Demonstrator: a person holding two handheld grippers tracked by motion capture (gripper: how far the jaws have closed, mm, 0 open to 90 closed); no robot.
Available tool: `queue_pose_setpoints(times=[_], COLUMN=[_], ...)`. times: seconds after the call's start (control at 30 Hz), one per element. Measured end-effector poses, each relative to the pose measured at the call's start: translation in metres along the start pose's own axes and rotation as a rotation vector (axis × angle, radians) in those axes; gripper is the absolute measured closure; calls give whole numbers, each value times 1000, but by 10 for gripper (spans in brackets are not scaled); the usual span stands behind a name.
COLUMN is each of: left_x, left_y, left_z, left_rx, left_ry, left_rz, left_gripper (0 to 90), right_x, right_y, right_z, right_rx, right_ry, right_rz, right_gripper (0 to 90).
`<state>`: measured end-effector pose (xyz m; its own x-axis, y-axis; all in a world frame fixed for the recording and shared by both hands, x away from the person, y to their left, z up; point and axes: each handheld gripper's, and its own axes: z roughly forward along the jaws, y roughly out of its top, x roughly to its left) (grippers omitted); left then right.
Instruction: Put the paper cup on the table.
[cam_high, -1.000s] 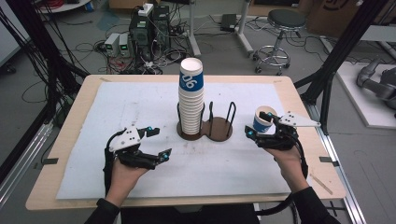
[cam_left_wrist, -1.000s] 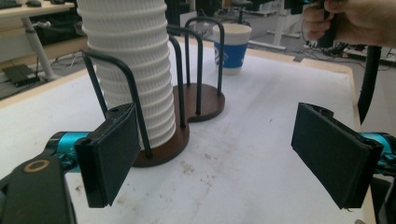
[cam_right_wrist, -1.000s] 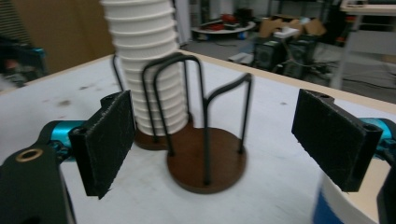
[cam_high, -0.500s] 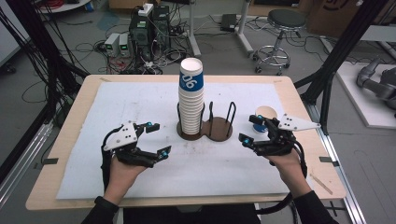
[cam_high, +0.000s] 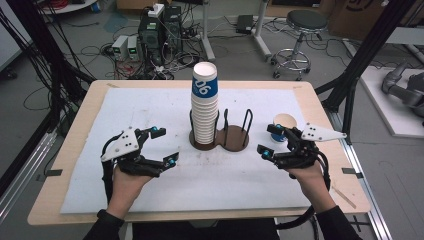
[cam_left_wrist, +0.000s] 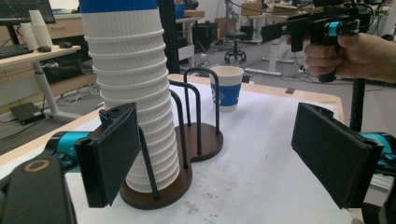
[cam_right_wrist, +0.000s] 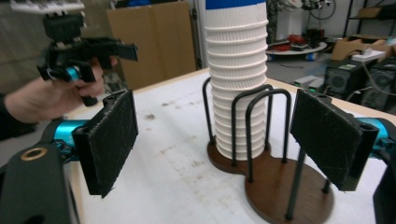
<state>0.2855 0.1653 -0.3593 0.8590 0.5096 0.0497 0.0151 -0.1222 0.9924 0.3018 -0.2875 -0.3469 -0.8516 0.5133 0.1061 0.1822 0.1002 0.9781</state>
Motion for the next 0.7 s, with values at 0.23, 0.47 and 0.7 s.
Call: queue_pose_setpoints(times=[0.23,0.47,0.7], left_x=[1,1,1], left_y=[-1,-2,-3], left_z=[1,0,1], left_rx=[7,13,21], left_ry=[-1,5,9], left_rz=[-2,-2,-9], left_gripper=[155,155,155], right_x=[-1,-1,-3], right_y=[-1,0,0], right_z=[-1,0,0], right_rx=[24,30,25], right_ry=[-26,-19,-16], right_rz=[21,9,7], right_gripper=[154,154,154])
